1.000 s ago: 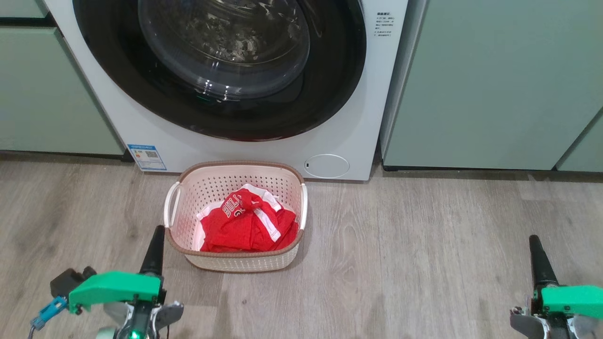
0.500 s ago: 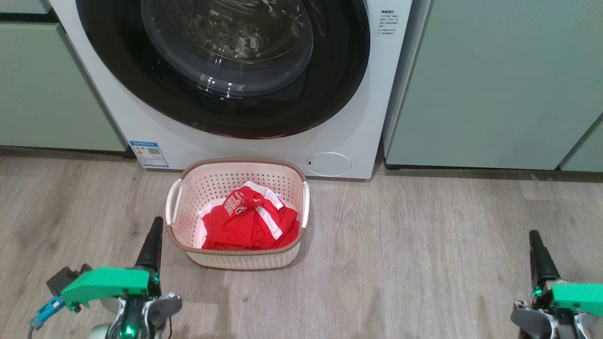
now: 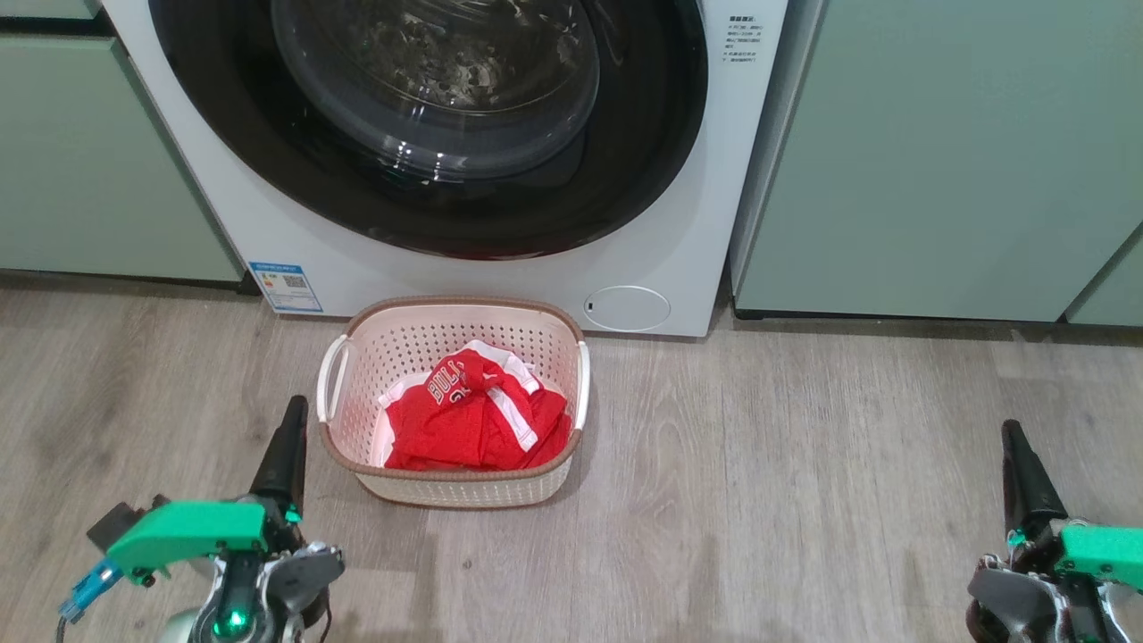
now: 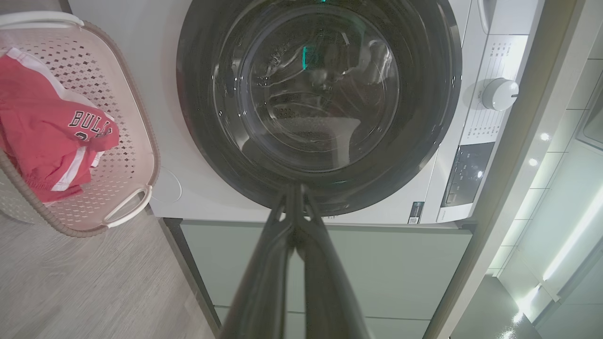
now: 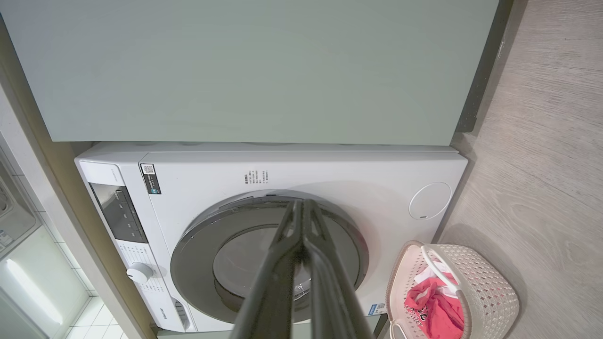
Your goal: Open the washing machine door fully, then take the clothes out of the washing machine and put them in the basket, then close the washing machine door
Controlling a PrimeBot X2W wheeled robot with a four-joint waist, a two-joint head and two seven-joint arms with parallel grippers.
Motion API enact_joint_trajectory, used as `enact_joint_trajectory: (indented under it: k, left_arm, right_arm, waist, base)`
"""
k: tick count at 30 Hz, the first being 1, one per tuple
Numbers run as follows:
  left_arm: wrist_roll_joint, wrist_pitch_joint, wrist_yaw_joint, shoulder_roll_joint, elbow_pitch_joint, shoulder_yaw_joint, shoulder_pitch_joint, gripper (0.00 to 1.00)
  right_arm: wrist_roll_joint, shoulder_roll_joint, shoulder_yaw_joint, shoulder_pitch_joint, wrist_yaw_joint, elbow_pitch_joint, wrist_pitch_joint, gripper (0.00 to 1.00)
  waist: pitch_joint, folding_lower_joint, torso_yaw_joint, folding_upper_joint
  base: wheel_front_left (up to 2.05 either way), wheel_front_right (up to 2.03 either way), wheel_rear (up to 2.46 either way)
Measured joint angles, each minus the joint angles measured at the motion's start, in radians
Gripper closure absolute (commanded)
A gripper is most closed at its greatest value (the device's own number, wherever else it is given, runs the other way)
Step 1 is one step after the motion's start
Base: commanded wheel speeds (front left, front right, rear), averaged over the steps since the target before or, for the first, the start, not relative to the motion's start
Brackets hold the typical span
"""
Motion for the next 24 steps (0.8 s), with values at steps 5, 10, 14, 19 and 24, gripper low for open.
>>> enact_joint_trajectory:
  k: [5, 10, 14, 19, 24]
  left_arm:
    - [0.0, 0.0, 0.0, 0.0, 0.0, 0.0, 0.0, 1.0]
    - [0.0, 0.0, 0.0, 0.0, 0.0, 0.0, 0.0, 1.0]
    - [0.0, 0.0, 0.0, 0.0, 0.0, 0.0, 0.0, 1.0]
    - [0.0, 0.0, 0.0, 0.0, 0.0, 0.0, 0.0, 1.0]
    - [0.0, 0.0, 0.0, 0.0, 0.0, 0.0, 0.0, 1.0]
  right_arm:
    - [0.0, 0.0, -0.001, 0.0, 0.0, 0.0, 0.0, 1.0]
    - [0.0, 0.0, -0.001, 0.0, 0.0, 0.0, 0.0, 1.0]
    - [0.0, 0.0, -0.001, 0.0, 0.0, 0.0, 0.0, 1.0]
    - [0.0, 0.0, -0.001, 0.0, 0.0, 0.0, 0.0, 1.0]
    - [0.0, 0.0, -0.001, 0.0, 0.0, 0.0, 0.0, 1.0]
  waist:
    - [0.0, 0.0, 0.0, 0.0]
    - [0.0, 0.0, 0.0, 0.0]
    - [0.0, 0.0, 0.0, 0.0]
    - [0.0, 0.0, 0.0, 0.0]
    - [0.0, 0.0, 0.0, 0.0]
  base:
    - [0.0, 0.0, 0.0]
    - [0.0, 0.0, 0.0]
    - [0.0, 0.0, 0.0]
    - [0.0, 0.0, 0.0]
    - [0.0, 0.0, 0.0]
